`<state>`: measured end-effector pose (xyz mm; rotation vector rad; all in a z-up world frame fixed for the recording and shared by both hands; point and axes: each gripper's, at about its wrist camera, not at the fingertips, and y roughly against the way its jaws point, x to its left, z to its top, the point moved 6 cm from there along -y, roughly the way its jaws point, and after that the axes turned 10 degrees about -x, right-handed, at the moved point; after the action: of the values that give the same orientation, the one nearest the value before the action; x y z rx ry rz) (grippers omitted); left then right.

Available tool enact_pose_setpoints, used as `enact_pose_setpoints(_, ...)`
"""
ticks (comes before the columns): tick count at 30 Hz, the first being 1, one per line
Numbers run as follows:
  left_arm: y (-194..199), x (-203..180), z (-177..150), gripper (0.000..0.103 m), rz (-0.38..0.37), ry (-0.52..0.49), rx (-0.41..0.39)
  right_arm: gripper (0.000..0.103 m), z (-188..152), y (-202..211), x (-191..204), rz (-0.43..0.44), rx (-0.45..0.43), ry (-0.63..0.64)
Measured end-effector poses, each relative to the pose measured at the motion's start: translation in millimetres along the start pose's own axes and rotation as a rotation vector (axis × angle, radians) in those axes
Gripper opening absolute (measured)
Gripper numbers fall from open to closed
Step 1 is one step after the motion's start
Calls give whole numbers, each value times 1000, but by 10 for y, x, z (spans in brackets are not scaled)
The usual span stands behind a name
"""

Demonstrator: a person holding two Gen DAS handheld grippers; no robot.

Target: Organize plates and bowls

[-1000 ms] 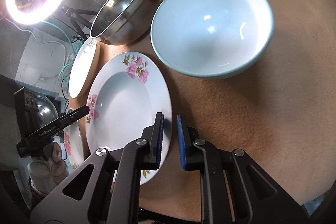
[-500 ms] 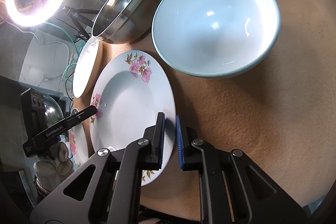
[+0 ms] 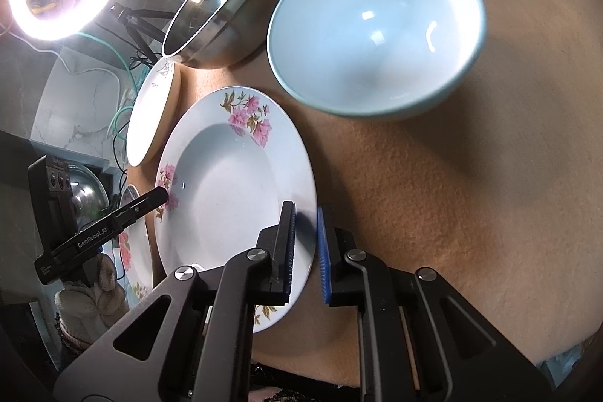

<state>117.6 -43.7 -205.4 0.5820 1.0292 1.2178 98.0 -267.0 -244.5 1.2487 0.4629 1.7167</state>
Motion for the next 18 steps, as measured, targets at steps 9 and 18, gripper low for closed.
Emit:
enact_pose_setpoints(9, -7, -137, -107, 22, -7, -30, 15, 12, -63, 45, -20, -11, 7, -7)
enact_pose_setpoints(18, 7, -210, -215, 22, -12, -48, 17, 12, -98, 31, -6, -20, 12, -8)
